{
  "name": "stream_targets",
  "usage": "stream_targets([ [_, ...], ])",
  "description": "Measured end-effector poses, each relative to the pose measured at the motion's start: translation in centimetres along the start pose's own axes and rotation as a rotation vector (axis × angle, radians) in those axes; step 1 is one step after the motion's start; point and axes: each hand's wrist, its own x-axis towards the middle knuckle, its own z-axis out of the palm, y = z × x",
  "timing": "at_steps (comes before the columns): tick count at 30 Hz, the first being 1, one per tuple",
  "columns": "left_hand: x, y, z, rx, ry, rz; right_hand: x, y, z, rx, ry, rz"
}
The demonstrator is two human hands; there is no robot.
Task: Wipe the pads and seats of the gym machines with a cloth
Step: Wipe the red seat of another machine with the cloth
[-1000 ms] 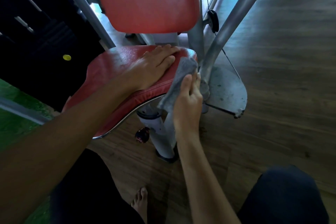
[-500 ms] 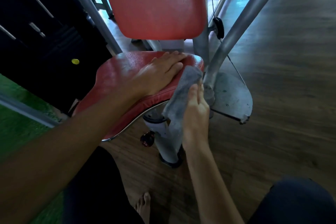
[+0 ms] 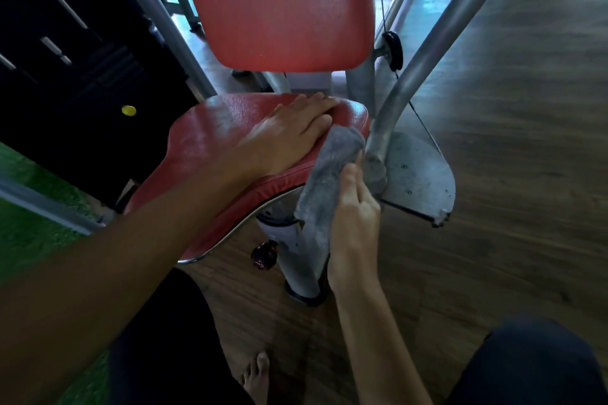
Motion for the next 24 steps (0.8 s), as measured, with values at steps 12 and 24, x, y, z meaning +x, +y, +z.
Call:
stream_targets([
  [12,-0.8,1.1,-0.9,-0.027,0.008,0.004,0.4,0.2,0.4,-0.09,0.031,-0.161],
  [24,-1.9,-5.8,-4.1,0.003,0.032,-0.196,8.1,-3.5,1.8,-1.114,0.098,-0.476],
])
